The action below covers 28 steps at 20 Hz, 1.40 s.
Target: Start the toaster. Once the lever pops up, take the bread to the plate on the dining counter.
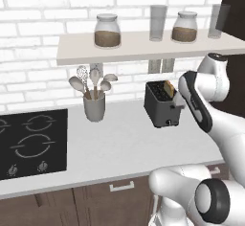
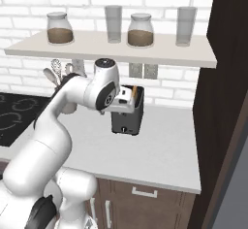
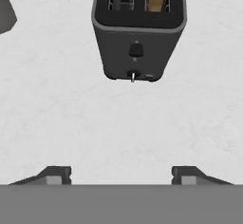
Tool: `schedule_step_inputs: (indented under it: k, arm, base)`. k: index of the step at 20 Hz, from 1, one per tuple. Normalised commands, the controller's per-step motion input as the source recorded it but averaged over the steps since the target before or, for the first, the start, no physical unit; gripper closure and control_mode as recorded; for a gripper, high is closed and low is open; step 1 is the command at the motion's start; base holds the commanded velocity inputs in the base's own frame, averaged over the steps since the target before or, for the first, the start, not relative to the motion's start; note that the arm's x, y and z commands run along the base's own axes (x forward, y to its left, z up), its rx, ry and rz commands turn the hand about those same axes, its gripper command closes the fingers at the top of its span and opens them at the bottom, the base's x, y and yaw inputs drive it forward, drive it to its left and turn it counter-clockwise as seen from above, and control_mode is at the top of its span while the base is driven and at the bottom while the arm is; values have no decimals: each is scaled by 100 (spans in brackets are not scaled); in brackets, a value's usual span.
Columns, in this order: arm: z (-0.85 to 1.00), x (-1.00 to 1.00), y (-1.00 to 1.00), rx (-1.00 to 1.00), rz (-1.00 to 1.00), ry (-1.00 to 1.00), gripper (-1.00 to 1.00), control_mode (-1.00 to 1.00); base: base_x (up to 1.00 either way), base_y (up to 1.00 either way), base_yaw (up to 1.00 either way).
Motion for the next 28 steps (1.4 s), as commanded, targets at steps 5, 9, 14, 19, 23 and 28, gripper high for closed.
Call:
schedule_step_inputs:
  k: [5, 9, 14, 19, 23, 28]
  arm:
    - [-28, 37, 0, 0, 0, -2, 100, -100]
    - [-23, 72, 0, 0, 0, 0, 100, -100]
    - [-21, 56, -1, 0, 0, -1, 100, -100]
    - [-16, 25, -10, 0, 0, -4, 100, -100]
    - [-17, 18, -15, 0, 0, -9, 100, -100]
    - [-21, 22, -4, 0, 0, -7, 100, -100]
  base:
    - [0, 0, 0]
    - [0, 0, 0]
    - [0, 0, 0]
    - [0, 0, 0]
    - [0, 0, 0]
    - [0, 0, 0]
